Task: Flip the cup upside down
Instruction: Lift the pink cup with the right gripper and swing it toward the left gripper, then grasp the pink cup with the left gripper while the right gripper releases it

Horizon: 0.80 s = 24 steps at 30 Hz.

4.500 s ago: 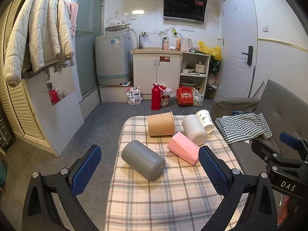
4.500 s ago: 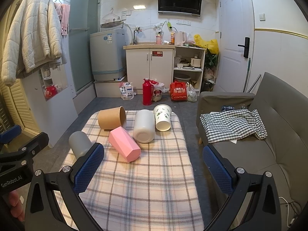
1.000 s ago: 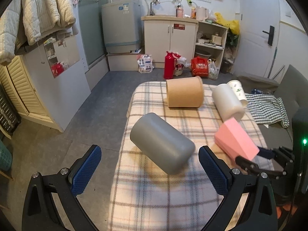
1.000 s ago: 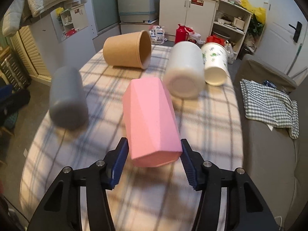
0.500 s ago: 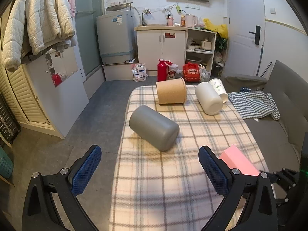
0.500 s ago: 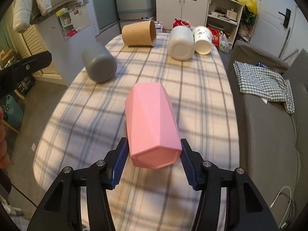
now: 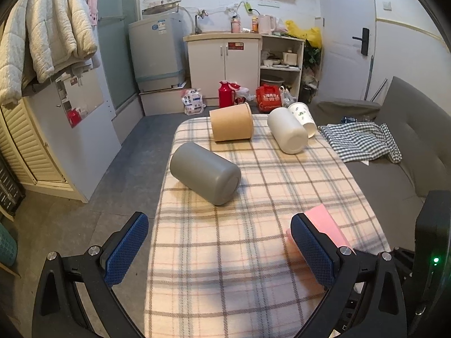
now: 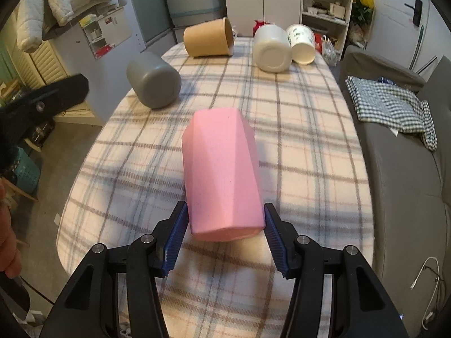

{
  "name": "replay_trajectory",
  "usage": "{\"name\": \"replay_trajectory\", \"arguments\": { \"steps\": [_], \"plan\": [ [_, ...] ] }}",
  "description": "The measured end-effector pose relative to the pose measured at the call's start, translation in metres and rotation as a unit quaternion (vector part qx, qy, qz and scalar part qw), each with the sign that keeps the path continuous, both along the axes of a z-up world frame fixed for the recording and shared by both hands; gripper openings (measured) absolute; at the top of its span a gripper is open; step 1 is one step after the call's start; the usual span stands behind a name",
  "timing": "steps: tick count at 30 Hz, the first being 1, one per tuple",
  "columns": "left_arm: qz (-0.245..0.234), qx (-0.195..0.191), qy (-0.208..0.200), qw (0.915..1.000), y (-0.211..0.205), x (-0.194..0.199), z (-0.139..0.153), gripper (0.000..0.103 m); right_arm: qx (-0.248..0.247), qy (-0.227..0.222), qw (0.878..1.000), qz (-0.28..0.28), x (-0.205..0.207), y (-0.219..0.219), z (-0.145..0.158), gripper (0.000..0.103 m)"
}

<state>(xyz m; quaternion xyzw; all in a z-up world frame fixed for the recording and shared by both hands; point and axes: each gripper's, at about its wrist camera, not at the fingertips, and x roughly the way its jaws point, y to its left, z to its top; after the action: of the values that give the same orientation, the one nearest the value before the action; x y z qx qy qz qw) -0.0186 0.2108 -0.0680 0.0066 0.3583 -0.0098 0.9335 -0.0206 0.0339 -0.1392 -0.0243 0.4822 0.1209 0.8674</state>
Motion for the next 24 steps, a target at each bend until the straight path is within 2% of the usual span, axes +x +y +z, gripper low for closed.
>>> {"name": "replay_trajectory", "arguments": {
  "steps": [1, 2, 8, 12, 15, 17, 20, 24],
  "plan": [
    [0.002, 0.001, 0.001, 1.0, -0.001, 0.001, -0.001, 0.103, -0.003, -0.007, 1.0, -0.001, -0.001, -0.001, 0.002, 0.077],
    [0.004, 0.002, 0.001, 1.0, -0.001, 0.001, -0.001, 0.103, -0.003, -0.016, 1.0, -0.002, -0.002, -0.002, 0.004, 0.082],
    [0.03, -0.019, 0.002, 0.9994, -0.006, 0.004, -0.004, 0.103, 0.009, -0.08, 0.997, -0.011, -0.015, -0.027, 0.028, 0.082],
    [0.024, -0.053, 0.02, 0.9981, -0.02, 0.003, -0.01, 0.103, 0.001, -0.115, 0.992, -0.055, -0.019, -0.057, 0.039, 0.082],
    [-0.001, -0.077, 0.049, 0.9959, -0.037, -0.001, -0.022, 0.103, 0.008, -0.119, 0.987, -0.109, -0.017, -0.088, 0.042, 0.082],
    [-0.027, -0.071, 0.071, 0.9946, -0.056, 0.0, -0.029, 0.103, 0.005, -0.118, 0.983, -0.141, -0.017, -0.107, 0.041, 0.082],
    [-0.049, -0.08, 0.074, 0.9928, -0.072, -0.002, -0.03, 0.103, 0.002, -0.118, 0.979, -0.165, -0.02, -0.124, 0.041, 0.082],
    [-0.08, -0.056, 0.094, 0.9908, -0.099, -0.002, -0.035, 0.102, -0.015, -0.117, 0.976, -0.182, -0.027, -0.142, 0.038, 0.082]
  ]
}}
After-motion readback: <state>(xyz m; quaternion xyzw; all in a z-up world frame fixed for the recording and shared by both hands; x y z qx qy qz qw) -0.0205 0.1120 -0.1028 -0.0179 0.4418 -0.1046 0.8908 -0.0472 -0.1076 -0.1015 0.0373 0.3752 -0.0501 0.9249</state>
